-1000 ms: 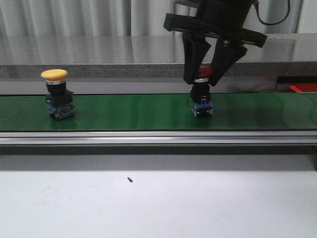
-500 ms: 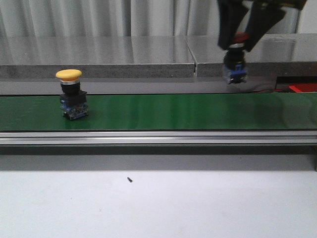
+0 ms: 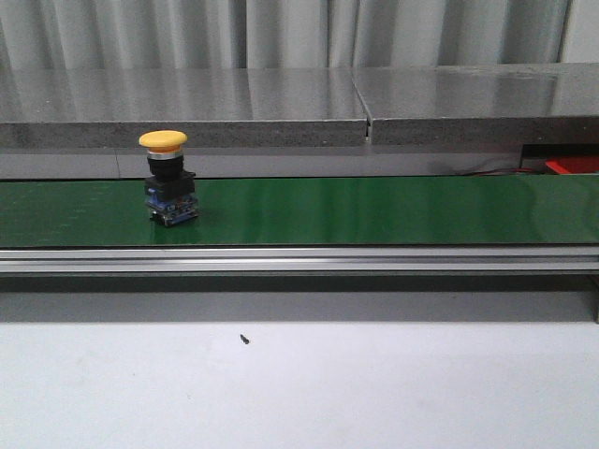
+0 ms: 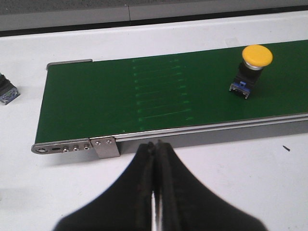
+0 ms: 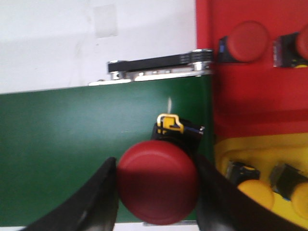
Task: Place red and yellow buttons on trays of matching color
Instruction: 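Carry the red button into the red tray and open the right gripper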
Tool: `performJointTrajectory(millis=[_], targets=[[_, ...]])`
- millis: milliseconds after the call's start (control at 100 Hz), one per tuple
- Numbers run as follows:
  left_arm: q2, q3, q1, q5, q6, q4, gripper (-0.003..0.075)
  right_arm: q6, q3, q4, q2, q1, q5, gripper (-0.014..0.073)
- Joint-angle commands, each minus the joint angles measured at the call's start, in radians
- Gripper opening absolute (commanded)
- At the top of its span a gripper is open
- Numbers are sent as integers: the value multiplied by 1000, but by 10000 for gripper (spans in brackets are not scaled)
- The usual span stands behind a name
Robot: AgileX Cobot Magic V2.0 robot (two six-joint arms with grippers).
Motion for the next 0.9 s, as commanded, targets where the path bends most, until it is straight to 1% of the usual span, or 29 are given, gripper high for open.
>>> performJointTrajectory(millis=[0,110,250,890], targets=[[1,-27,-9,-73,2,-8,-19,-15,-6,2,-57,-56,-55,214],[1,-27,-9,-73,2,-8,-19,-15,28,2,-57,-118,-103,214],[1,-27,-9,-73,2,-8,-19,-15,53,4,-40,-162,-150,214],[1,-27,-9,-73,2,-8,-18,-15,54,24,176,-161,-280,214]])
